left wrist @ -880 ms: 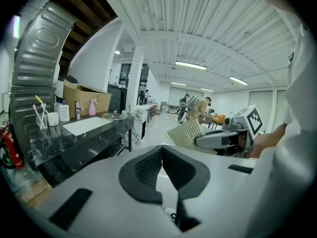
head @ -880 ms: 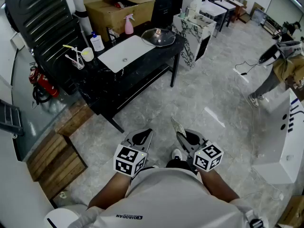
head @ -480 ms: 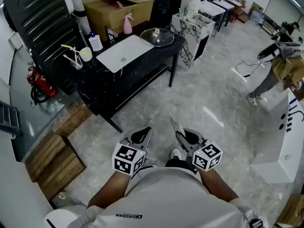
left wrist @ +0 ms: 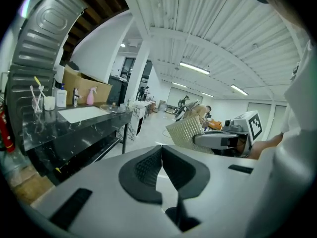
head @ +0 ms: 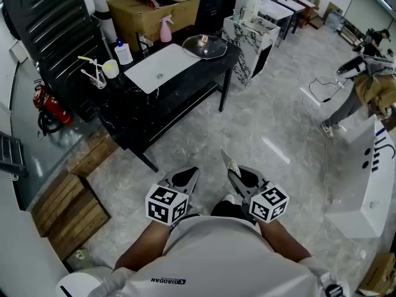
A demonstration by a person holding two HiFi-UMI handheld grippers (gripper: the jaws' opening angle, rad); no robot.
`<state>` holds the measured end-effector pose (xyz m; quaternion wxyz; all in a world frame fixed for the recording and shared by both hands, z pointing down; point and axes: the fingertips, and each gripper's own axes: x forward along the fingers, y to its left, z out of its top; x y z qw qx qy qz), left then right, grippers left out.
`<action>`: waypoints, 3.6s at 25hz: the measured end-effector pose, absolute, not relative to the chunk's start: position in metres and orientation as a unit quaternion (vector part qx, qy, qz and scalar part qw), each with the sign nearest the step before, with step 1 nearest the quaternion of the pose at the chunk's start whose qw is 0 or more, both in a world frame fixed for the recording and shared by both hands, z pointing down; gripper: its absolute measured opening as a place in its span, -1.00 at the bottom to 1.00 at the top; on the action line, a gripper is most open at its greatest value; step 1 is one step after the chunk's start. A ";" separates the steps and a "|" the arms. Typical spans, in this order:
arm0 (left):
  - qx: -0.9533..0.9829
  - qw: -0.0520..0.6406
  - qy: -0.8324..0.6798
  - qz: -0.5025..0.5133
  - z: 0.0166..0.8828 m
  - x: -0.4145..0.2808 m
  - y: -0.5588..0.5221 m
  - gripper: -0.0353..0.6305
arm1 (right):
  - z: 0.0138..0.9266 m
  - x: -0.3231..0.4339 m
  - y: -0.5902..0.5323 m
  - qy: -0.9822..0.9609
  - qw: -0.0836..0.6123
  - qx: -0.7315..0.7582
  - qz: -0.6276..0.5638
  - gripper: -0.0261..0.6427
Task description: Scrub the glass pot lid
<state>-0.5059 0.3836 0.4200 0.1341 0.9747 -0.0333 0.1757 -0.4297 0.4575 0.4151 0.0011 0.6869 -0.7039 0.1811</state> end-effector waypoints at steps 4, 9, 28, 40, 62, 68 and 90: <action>0.974 0.131 -0.036 0.181 0.425 -0.502 0.382 -0.85 | 0.421 -0.423 0.457 -0.700 -0.001 0.687 0.196 -0.67; 0.973 0.129 -0.043 0.186 0.431 -0.495 0.373 -0.85 | 0.432 -0.415 0.447 -0.699 -0.005 0.683 0.211 -0.67; 0.969 0.126 -0.051 0.207 0.426 -0.340 0.276 -0.85 | 0.433 -0.251 0.344 -0.701 -0.034 0.676 0.223 -0.67; 0.966 0.123 -0.076 0.212 0.416 -0.198 0.218 -0.85 | 0.429 -0.106 0.282 -0.717 -0.047 0.655 0.233 -0.67; 0.964 0.129 -0.037 0.228 0.436 -0.077 0.166 -0.85 | 0.454 0.004 0.241 -0.693 -0.038 0.675 0.249 -0.67; 0.968 0.129 -0.044 0.211 0.425 -0.037 0.113 -0.85 | 0.453 0.038 0.200 -0.693 -0.015 0.675 0.254 -0.67; 0.965 0.096 -0.052 0.240 0.449 0.039 -0.117 -0.85 | 0.451 0.110 -0.056 -0.734 0.136 0.629 0.216 -0.67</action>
